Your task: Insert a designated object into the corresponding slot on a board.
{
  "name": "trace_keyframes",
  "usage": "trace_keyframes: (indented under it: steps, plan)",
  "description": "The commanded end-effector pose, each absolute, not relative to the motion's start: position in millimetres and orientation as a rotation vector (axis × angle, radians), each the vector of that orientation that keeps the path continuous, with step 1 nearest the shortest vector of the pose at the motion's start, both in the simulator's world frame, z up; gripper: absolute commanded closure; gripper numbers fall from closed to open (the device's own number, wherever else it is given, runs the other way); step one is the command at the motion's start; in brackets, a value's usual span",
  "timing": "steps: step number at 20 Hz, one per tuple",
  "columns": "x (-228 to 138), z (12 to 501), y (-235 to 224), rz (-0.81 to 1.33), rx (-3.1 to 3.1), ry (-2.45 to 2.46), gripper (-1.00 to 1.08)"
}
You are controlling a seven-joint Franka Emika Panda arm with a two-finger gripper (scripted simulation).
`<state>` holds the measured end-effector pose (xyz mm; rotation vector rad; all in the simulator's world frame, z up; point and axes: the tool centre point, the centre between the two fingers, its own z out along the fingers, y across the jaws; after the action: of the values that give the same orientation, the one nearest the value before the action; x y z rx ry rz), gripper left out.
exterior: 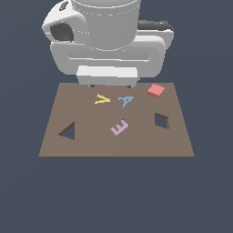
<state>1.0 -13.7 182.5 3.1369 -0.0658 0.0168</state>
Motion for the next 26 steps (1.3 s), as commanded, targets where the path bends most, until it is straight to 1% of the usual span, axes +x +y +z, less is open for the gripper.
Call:
trace_keyframes:
  steps: [1, 7, 13, 20, 26]
  plan:
    - [1, 183, -14, 0.017, 3.137, -0.066, -0.92]
    - [1, 178, -7, 0.016, 3.138, -0.006, -0.92]
    - [1, 165, 15, 0.015, 3.134, 0.176, -0.92]
    - [-9, 137, 58, 0.012, 3.092, 0.549, -0.92]
    - [-33, 104, 104, 0.009, 2.987, 0.978, -0.92]
